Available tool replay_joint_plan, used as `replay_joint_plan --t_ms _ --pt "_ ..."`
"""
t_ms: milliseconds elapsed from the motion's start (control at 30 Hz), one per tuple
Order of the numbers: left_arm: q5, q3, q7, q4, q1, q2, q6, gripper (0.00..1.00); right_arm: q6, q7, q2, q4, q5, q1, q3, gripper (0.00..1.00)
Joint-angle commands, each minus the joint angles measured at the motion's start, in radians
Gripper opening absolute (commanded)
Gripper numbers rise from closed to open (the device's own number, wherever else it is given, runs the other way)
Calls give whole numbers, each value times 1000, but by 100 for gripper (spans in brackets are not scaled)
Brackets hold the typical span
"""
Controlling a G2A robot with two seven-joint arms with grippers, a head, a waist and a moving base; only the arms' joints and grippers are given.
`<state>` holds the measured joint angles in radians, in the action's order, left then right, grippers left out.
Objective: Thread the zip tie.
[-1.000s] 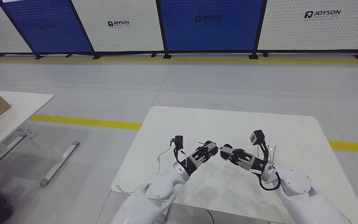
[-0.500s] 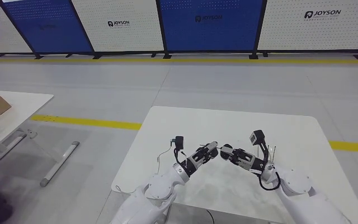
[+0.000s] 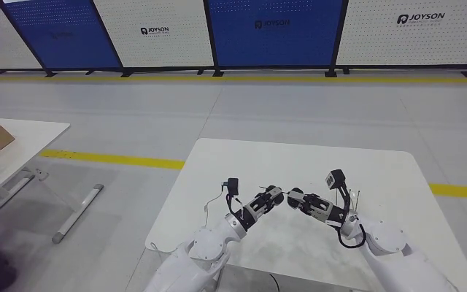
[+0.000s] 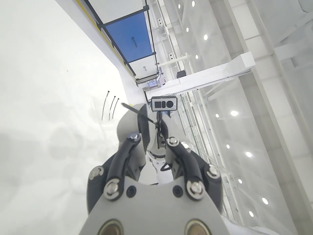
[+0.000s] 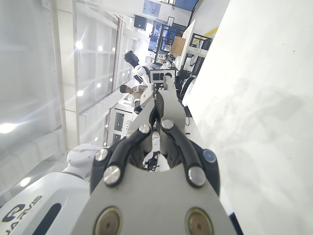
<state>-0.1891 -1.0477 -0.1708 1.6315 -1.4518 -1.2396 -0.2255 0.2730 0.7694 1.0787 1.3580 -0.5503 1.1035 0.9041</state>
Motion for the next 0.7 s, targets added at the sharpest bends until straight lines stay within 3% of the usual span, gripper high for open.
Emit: replay_joint_plan --t_ms 0,300,333,400,667 --pt "0 0 1 -1 0 0 -1 0 0 0 0 0 0 0 0 0" --pt "20 4 6 -2 -1 -1 -7 0 -5 -4 0 4 1 4 -1 0" --pt "22 5 7 -2 -1 -1 -8 0 -12 -6 1 11 5 7 0 30" --pt "25 6 8 0 -2 -1 -8 0 -19 -4 1 20 10 13 5 100" --pt "-25 -13 45 6 -9 -3 12 0 -24 -2 -5 33 22 35 60 100"
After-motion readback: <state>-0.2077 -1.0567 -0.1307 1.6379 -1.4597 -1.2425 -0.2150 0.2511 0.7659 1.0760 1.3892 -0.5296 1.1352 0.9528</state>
